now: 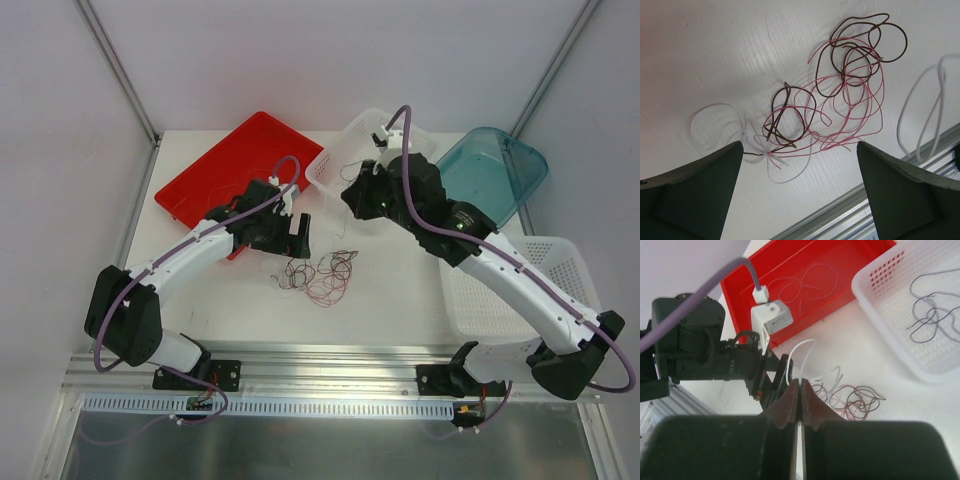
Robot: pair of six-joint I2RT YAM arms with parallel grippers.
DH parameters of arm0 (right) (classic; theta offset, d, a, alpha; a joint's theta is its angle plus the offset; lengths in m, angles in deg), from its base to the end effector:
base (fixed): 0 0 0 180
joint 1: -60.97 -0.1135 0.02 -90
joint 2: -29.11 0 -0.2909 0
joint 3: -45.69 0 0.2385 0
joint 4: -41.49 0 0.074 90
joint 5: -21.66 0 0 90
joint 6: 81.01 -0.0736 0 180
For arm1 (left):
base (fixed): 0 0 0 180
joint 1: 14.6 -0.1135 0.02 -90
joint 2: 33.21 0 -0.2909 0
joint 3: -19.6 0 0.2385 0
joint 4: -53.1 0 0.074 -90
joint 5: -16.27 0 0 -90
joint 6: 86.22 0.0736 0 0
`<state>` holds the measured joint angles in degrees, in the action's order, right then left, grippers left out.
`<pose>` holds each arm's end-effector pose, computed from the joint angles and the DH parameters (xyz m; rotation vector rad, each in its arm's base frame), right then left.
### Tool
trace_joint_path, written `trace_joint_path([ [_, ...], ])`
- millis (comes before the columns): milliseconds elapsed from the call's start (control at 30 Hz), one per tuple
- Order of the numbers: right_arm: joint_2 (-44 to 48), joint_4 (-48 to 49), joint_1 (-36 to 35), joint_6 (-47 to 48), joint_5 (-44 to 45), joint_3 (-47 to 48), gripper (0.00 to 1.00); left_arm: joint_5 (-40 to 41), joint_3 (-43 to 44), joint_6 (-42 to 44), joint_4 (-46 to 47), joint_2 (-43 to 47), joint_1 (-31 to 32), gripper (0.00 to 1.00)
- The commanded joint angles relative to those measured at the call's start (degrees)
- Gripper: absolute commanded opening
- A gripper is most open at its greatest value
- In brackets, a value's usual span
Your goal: Untangle the cables
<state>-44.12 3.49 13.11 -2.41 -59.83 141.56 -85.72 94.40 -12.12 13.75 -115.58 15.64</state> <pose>0.2078 0.2135 0.4450 -0.4852 1.8127 0.5850 0.2666 -0.1731 0.2638 0.4079 2.4263 -0.6177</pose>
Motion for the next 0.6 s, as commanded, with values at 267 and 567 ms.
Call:
trace_joint_path([
  [267,6.3,-9.4,11.0,8.4,11.2,8.0,0.01,-1.5,0.8,-0.4,-0.1,-0.1,-0.7,0.99],
  [567,6.7,-5.1,35.7,9.8,7.0,4.2,0.01,-2.2,0.9,-0.3,0.0,0.6,-0.8,0.99],
])
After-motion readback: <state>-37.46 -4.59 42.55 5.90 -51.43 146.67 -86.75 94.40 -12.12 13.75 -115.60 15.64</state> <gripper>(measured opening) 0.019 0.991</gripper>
